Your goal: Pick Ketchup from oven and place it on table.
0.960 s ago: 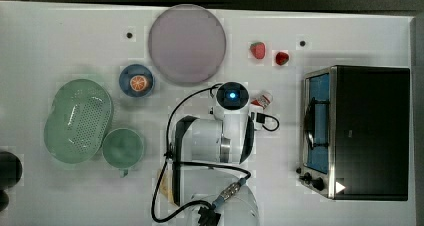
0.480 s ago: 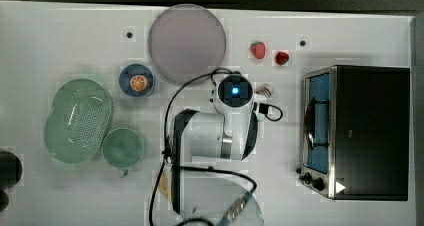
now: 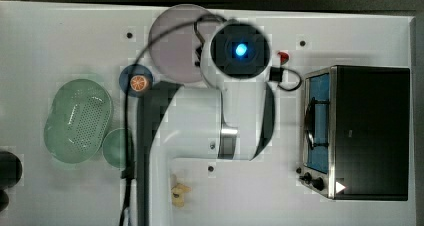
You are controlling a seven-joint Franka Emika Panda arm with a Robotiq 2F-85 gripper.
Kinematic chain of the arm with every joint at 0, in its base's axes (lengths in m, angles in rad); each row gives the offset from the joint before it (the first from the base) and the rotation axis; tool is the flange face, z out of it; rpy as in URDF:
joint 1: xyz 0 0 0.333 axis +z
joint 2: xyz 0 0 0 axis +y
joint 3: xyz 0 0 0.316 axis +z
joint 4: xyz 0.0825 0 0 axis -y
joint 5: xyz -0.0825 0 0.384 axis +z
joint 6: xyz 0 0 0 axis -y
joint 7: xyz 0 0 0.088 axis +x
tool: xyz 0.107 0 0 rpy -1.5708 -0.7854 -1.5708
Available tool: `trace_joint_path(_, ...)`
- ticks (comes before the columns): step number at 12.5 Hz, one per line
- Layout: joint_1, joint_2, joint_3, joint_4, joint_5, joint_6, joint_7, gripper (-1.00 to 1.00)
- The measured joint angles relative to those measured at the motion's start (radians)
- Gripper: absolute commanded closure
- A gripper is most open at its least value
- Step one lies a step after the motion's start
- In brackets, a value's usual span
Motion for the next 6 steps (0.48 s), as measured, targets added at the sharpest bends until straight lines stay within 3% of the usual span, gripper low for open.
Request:
trace_joint_path(4, 0.013, -0.037, -0.013, 0.238, -0.034, -0.103, 0.006, -1.0)
trace_joint_path(6, 0.012, -0.041, -0.016, 0.273, -0.048, -0.244, 0.006, -1.0)
